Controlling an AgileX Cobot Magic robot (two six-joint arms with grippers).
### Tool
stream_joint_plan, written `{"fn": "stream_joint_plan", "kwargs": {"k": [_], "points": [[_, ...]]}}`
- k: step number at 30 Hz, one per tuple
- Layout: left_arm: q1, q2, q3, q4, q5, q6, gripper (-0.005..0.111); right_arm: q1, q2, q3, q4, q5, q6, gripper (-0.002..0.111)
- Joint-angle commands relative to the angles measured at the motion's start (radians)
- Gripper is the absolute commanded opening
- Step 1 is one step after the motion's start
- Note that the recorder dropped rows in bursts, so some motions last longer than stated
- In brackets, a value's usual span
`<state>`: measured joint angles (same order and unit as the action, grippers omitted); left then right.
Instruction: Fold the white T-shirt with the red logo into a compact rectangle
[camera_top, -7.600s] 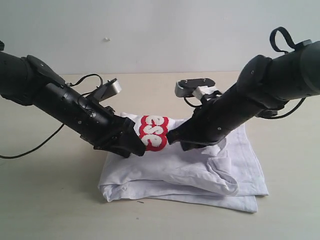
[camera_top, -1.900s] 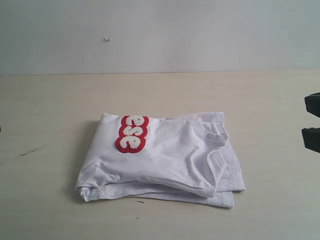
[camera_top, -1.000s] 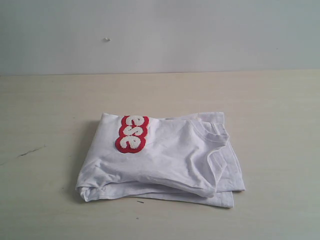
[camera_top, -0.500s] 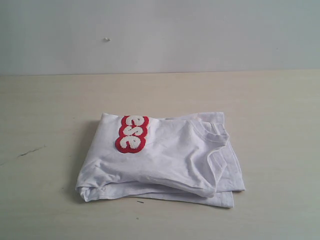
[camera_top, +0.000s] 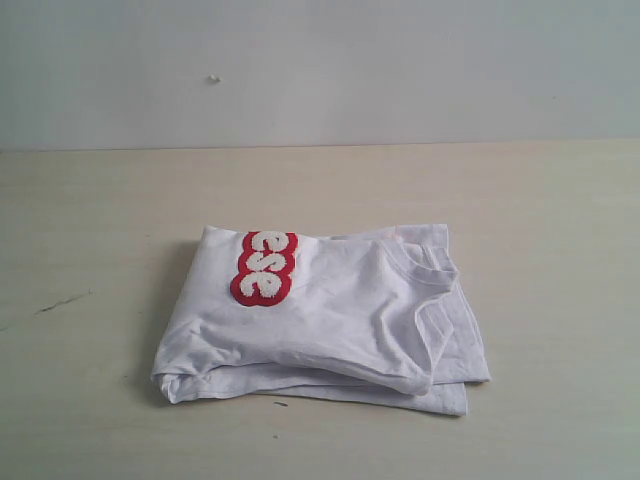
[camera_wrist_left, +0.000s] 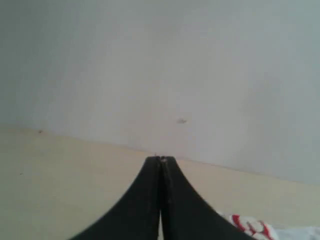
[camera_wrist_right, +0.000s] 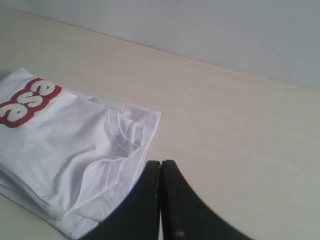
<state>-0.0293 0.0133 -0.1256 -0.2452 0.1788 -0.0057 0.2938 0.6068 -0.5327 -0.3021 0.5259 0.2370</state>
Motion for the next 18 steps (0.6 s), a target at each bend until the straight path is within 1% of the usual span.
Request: {"fn": "stream_joint_plan", "kwargs": {"k": [1, 2, 4, 5, 9, 11, 13, 14, 18], "points": [[0.112, -0.013, 0.027, 0.062, 0.097, -0.047, 0.000, -0.002, -0.005, 0.004, 0.011, -0.007, 0.001, 0.000], [0.127, -0.013, 0.029, 0.067, 0.102, -0.047, 0.000, -0.002, -0.005, 0.004, 0.011, -0.005, 0.001, 0.000], [0.135, -0.013, 0.029, 0.079, 0.115, -0.047, 0.000, -0.002, -0.005, 0.004, 0.011, -0.003, 0.001, 0.000], [0.133, -0.013, 0.035, 0.082, 0.126, -0.036, 0.000, -0.002, -0.005, 0.004, 0.011, -0.003, 0.001, 0.000], [0.099, -0.013, 0.126, 0.058, 0.131, -0.024, 0.000, -0.002, -0.005, 0.004, 0.011, -0.005, 0.001, 0.000], [0.095, -0.013, 0.126, 0.058, 0.135, -0.024, 0.000, -0.002, -0.005, 0.004, 0.011, -0.005, 0.001, 0.000], [0.095, -0.013, 0.126, 0.058, 0.197, -0.017, 0.000, -0.002, -0.005, 0.004, 0.011, -0.005, 0.001, 0.000], [0.095, -0.013, 0.126, 0.062, 0.206, -0.004, 0.000, -0.002, -0.005, 0.004, 0.011, -0.005, 0.001, 0.000], [0.095, -0.013, 0.126, 0.062, 0.208, 0.023, 0.000, -0.002, -0.005, 0.004, 0.011, -0.005, 0.001, 0.000]]}}
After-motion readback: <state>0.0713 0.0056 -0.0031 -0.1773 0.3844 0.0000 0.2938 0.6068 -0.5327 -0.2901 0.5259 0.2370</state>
